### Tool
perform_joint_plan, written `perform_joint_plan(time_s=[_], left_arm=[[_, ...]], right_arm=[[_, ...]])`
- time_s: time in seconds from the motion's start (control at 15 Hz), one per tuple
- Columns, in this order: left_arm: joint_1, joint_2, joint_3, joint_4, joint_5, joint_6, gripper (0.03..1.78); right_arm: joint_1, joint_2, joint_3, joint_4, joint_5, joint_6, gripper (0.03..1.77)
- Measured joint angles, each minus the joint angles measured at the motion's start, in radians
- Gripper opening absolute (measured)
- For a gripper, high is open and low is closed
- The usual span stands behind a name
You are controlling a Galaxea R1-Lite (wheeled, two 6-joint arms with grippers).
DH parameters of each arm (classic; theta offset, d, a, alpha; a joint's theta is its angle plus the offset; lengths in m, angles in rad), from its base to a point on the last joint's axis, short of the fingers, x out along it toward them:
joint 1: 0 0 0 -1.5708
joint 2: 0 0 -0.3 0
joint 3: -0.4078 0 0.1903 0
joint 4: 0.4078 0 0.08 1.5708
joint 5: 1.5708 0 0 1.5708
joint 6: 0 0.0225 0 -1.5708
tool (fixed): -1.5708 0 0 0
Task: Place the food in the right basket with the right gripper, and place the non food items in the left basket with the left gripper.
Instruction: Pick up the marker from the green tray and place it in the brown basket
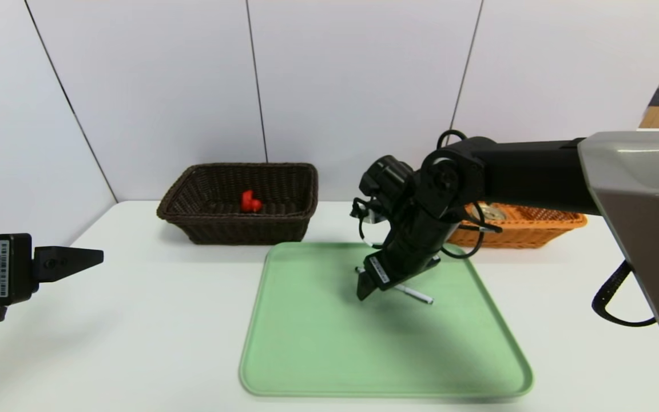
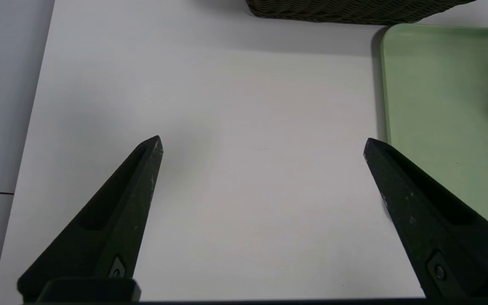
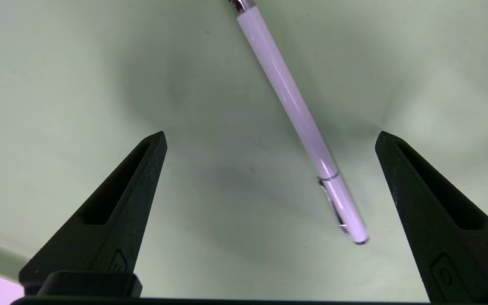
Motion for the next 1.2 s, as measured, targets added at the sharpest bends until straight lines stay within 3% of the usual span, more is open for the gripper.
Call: perform_joint_plan(time_s=[0.27,0.8,1.2], left_arm=[[0.000,-0.001,0.001,-0.002,-0.001,0.001,1.69],[-0.001,-0.007,0.006,-0.001,-0.002,0.001,1.69],[-0.003,-0.013,0.013,0.000,-0.002,0.002,1.69]], right_arm=[[0.029,0.021,-0.025,0.047,-0.006,0.197,1.70],[0.037,0.045,-0.029,0.043,-0.006,0.450,1.70],[0.037,0.051,-0.030,0.042,0.072,0.604,1.70]])
